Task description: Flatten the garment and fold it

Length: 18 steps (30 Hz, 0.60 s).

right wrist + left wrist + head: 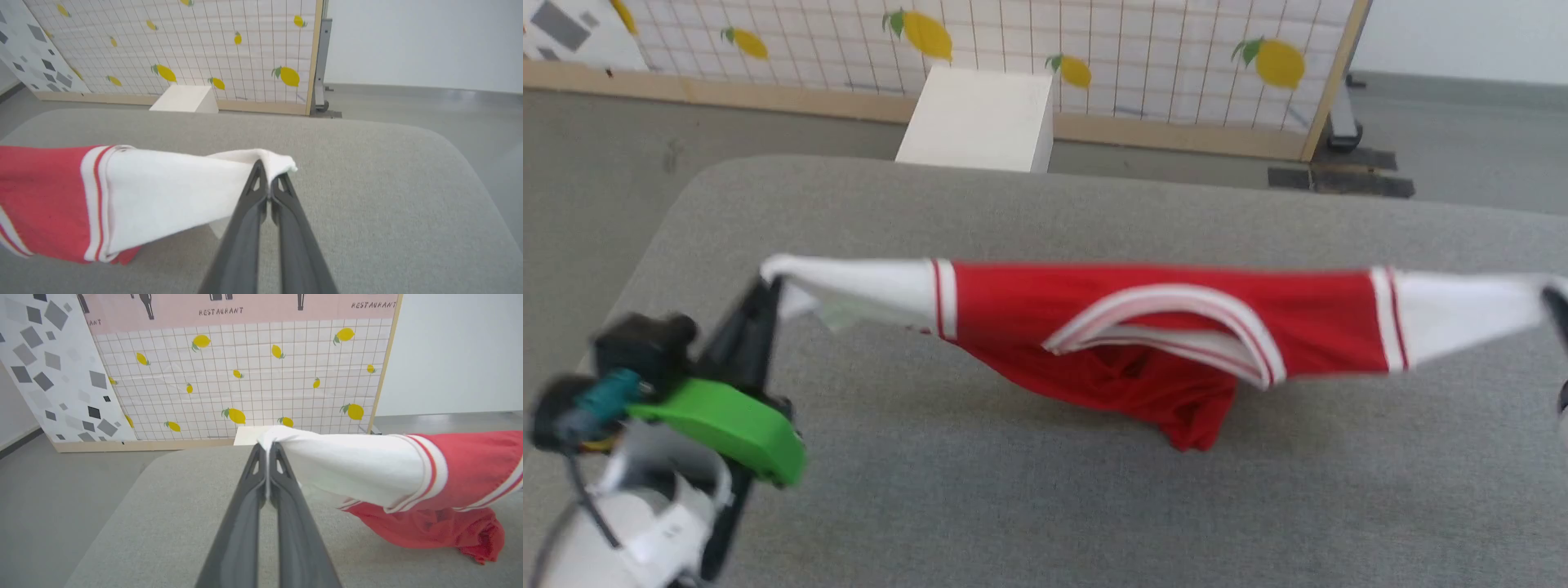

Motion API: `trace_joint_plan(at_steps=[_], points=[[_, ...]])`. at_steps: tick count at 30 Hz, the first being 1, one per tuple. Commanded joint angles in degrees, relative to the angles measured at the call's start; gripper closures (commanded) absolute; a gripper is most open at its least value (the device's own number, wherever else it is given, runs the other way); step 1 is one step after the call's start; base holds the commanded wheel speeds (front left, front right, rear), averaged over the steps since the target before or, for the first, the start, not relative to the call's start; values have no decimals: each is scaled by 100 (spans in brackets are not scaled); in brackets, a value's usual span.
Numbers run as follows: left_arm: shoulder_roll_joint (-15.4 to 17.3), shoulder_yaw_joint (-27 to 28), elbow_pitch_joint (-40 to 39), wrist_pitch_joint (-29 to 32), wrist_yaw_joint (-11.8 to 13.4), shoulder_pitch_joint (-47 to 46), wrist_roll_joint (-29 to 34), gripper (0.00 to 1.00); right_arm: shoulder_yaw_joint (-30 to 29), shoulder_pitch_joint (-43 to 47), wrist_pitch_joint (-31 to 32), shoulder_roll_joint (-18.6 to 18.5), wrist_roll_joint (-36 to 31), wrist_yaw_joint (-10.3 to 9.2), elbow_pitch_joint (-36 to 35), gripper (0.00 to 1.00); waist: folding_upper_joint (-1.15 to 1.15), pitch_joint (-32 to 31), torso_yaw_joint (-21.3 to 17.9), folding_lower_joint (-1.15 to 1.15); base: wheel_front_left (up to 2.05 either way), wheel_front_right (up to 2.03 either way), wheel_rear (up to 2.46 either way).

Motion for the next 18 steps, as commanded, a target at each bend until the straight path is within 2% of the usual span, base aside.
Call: trace_joint_plan(at_steps=[1,5,10,14,18], points=[[144,145,-125,42,-14,-207,-13,100,19,-242,-53,-202,153,-10,-169,100,0,-268,-156,0,0,0,0],[332,455,-416,124,-37,-550,-189,100,4,-695,-88,-589,458,-10,-488,100,0,-407,-241,0,0,0,0],[612,816,-704,154,-55,-1104,-260,100,8,-1319,68,-788,695,-10,-565,100,0,-434,-363,0,0,0,0],[834,932,-686,240,-128,-1632,-267,100,267,-1902,178,-1005,641,-10,-473,100,0,-226,-486,0,0,0,0],[963,812,-363,410,-239,-2372,-254,100,554,-2717,208,-1101,661,-10,-142,100,0,216,-613,0,0,0,0]])
